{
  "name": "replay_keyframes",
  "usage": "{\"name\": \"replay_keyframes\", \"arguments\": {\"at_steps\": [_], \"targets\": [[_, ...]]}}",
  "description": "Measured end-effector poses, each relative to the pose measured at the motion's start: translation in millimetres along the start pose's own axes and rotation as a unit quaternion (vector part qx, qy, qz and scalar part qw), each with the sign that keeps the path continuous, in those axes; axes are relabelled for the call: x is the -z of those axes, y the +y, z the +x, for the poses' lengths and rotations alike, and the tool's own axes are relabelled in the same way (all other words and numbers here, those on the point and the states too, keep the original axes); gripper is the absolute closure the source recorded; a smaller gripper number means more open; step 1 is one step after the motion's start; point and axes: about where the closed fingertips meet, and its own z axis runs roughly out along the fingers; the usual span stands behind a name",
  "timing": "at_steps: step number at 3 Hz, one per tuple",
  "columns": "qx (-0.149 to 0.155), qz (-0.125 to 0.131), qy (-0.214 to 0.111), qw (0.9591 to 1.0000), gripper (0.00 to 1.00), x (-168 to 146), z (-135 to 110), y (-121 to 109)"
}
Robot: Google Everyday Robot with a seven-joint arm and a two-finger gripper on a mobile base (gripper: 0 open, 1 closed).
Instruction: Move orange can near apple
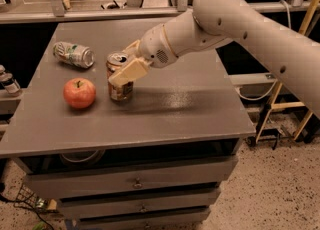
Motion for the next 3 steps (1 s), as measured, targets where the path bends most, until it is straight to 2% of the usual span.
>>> {"name": "replay_keyframes", "arguments": {"at_steps": [2, 3], "targets": [[0.013, -0.047, 0.009, 0.9988, 1.0, -29.4, -5.5, 7.4], [0.014, -0.049, 0.009, 0.9987, 0.83, -31.3, -6.5, 8.9]]}}
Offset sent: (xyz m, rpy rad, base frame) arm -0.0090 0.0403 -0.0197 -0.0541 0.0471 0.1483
